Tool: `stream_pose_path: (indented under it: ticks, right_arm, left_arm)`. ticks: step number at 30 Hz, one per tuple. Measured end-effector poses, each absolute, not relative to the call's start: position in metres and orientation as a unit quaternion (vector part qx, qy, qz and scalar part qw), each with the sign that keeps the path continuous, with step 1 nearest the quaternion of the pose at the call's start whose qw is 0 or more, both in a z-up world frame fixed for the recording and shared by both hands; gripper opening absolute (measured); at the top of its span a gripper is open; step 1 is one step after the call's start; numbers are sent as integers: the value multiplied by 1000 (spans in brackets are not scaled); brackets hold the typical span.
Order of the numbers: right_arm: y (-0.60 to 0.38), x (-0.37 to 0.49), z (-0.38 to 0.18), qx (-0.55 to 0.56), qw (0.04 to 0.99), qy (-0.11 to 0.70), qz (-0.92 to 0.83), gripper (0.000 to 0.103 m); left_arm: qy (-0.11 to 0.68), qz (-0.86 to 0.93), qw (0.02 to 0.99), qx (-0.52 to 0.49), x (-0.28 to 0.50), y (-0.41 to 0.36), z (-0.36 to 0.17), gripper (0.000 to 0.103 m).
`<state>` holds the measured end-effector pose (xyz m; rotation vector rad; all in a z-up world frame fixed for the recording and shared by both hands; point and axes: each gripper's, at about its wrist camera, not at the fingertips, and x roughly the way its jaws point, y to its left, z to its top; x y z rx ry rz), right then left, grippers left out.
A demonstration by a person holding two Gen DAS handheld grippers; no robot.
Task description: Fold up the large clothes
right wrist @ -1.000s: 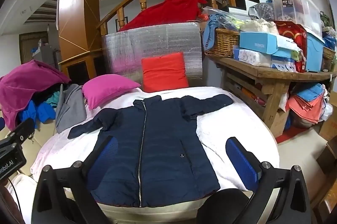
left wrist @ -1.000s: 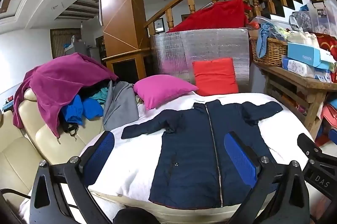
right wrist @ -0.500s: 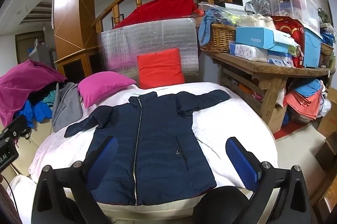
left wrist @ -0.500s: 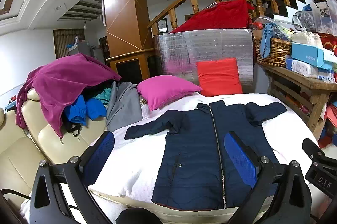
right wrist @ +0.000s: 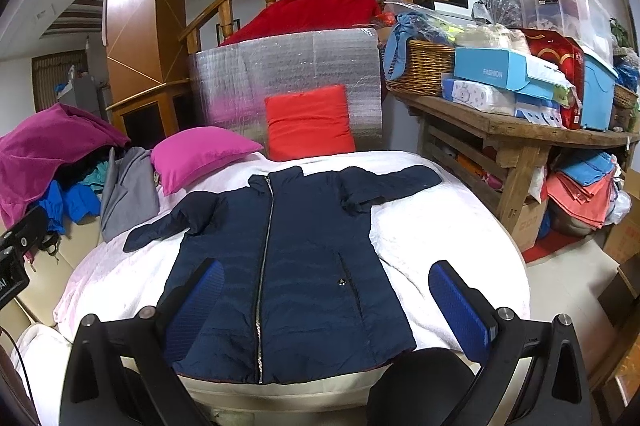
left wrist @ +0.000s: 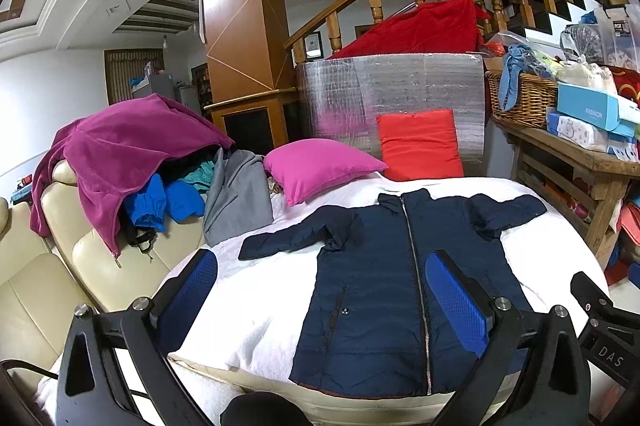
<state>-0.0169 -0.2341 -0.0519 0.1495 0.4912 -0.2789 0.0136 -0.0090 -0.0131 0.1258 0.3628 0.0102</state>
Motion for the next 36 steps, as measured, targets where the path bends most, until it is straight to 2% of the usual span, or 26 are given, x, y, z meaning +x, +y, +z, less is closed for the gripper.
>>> stream_pose_path:
  ticks: [36]
  right_arm:
    - [-230, -14, -56, 70, 956, 249, -135, 103]
  left_arm:
    - [181, 7, 982, 60, 13, -4, -17, 103]
